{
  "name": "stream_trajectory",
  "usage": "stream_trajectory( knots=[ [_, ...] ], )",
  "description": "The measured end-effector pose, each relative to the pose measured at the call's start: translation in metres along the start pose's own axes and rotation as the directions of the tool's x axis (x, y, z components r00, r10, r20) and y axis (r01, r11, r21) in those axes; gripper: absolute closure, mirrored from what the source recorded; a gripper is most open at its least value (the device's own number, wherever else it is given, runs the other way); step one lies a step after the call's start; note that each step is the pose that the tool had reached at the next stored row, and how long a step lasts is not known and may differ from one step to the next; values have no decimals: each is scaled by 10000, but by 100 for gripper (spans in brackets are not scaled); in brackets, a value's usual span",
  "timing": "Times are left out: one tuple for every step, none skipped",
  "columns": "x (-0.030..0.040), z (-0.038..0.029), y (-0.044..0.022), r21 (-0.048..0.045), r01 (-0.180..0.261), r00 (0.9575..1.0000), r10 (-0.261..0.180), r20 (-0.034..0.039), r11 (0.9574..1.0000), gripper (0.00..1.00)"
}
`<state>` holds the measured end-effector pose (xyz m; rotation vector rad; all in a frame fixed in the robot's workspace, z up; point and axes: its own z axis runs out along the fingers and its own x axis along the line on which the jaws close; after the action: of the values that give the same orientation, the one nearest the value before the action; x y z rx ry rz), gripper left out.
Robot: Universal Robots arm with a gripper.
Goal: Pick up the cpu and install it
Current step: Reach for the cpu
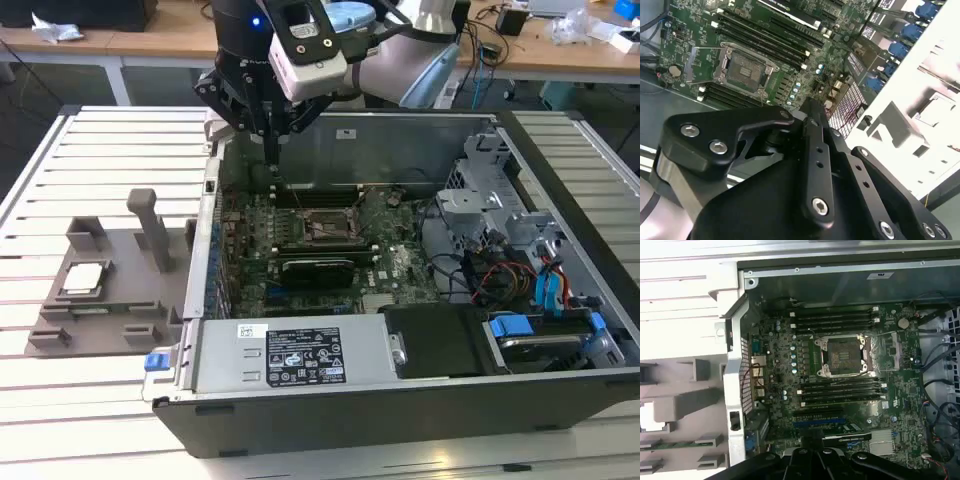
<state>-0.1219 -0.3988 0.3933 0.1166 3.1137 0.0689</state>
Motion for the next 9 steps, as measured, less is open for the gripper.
stream_trajectory(
  knots=[
    [14,0,-1,0,-2,10000,2,0,10000,89],
    [71,-2,-5,0,-1,10000,1,1,10000,89],
    [124,-4,-9,1,0,10000,0,0,10000,89],
    [159,-4,-12,0,1,10000,-1,1,10000,89],
    [186,-5,-14,0,1,10000,-1,0,10000,89],
    [213,-6,-16,1,-1,10000,1,1,10000,89],
    [234,-6,-17,0,-1,10000,1,1,10000,89],
    [252,-7,-19,0,-1,10000,1,1,10000,89],
    [311,-9,-23,1,0,10000,0,0,10000,89]
  ],
)
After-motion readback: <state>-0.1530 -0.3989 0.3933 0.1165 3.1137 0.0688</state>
